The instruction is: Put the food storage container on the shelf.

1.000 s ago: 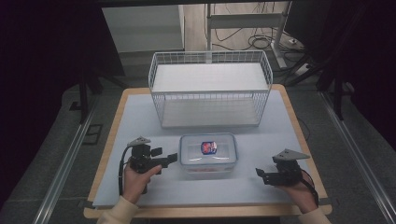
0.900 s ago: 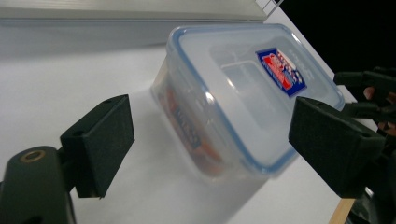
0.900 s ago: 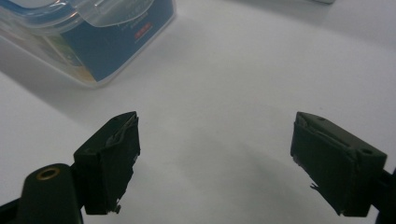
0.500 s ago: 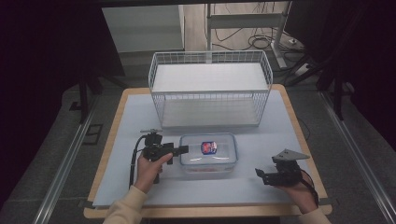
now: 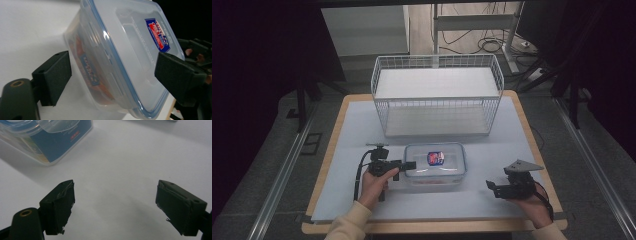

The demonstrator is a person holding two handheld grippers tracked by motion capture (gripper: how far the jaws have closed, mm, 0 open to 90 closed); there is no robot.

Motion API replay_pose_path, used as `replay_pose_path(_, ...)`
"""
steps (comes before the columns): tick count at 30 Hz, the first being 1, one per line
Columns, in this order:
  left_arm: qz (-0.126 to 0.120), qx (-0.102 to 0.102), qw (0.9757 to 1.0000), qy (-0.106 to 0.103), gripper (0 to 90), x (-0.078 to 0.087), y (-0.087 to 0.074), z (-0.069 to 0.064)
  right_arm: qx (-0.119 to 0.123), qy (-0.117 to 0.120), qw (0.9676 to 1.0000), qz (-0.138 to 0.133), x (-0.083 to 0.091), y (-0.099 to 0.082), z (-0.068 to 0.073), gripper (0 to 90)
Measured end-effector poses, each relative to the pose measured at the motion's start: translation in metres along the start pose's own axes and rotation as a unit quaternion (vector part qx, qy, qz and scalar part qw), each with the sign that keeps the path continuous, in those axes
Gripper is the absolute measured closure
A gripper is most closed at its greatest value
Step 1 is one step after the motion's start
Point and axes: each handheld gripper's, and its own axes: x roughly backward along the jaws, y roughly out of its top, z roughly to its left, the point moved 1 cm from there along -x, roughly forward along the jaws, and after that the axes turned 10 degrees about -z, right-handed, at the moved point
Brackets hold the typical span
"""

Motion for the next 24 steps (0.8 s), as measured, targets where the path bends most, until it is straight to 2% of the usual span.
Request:
replay_pose_path(4, 0.000, 0.003, 1.0000, -0.006, 20.0, -0.002, -0.001, -0.001, 0.000, 0.000, 1.0000, 0.000, 0.000, 0.000, 0.000, 15.6)
replay_pose_path(6, 0.005, 0.011, 0.9997, -0.023, 23.2, -0.003, -0.001, -0.002, 0.000, 0.000, 1.0000, 0.001, 0.000, 0.000, 0.000, 15.6)
replay_pose_path(12, 0.006, 0.011, 0.9996, -0.024, 27.0, -0.002, -0.001, -0.001, -0.001, 0.000, 1.0000, 0.000, -0.001, 0.001, 0.000, 15.6)
replay_pose_path(16, 0.006, 0.011, 0.9996, -0.024, 27.3, -0.002, -0.001, -0.001, -0.010, 0.009, 0.9999, -0.009, 0.000, 0.009, 0.001, 15.6)
replay_pose_path(17, 0.007, 0.011, 0.9996, -0.024, 27.4, -0.001, -0.001, -0.001, -0.029, 0.025, 0.9989, -0.027, 0.002, 0.019, 0.004, 15.6)
replay_pose_path(19, 0.007, 0.014, 0.9996, -0.024, 27.9, -0.001, -0.001, -0.001, -0.041, 0.045, 0.9974, -0.039, 0.003, 0.030, 0.008, 15.5)
replay_pose_path(24, 0.006, 0.015, 0.9995, -0.026, 28.5, -0.001, -0.001, 0.000, -0.046, 0.075, 0.9954, -0.037, -0.007, 0.052, 0.016, 15.5)
